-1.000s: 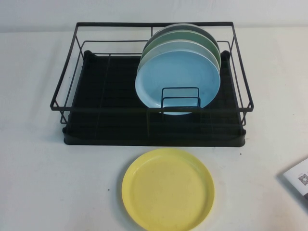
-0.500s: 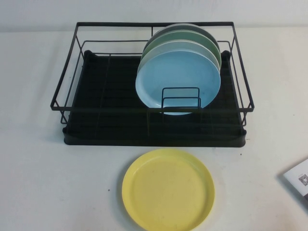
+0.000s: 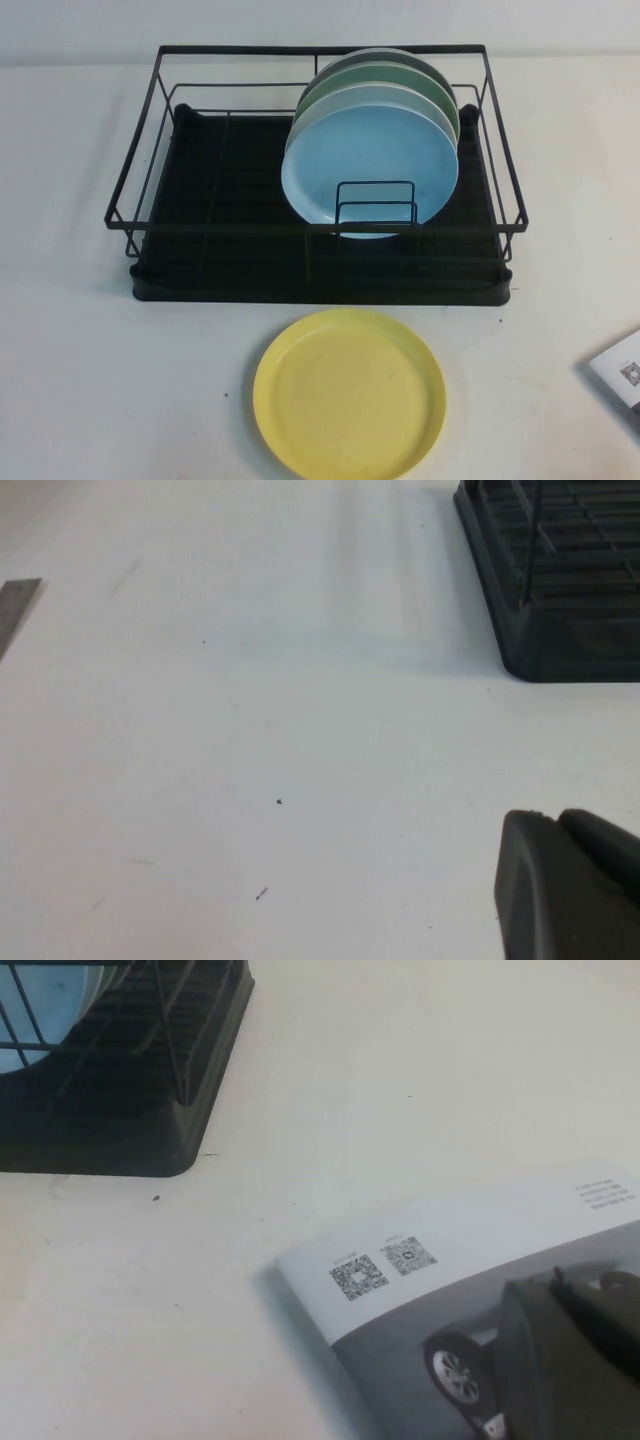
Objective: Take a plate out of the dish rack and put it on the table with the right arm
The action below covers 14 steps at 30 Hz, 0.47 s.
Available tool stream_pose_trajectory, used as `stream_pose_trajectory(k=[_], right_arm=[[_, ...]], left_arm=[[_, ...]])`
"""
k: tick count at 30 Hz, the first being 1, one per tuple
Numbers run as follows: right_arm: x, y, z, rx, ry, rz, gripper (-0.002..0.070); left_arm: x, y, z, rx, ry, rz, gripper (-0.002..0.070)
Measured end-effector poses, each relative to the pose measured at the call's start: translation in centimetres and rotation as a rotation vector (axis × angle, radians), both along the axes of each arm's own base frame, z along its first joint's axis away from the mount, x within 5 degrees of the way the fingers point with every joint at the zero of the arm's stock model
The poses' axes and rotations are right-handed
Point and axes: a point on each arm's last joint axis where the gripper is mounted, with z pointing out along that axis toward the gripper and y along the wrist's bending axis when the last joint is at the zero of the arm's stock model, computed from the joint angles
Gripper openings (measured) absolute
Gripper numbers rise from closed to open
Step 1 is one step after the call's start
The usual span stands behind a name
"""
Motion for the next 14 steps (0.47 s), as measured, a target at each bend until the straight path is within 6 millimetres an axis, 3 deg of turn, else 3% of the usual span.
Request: stream_pose_trajectory(k=[14], right_arm=[[0.0, -0.03, -0.01, 0.003, 0.001, -0.004, -0.0018]], left_arm=[[0.0, 0.0, 0.0, 0.0, 0.0, 0.0, -0.0006]])
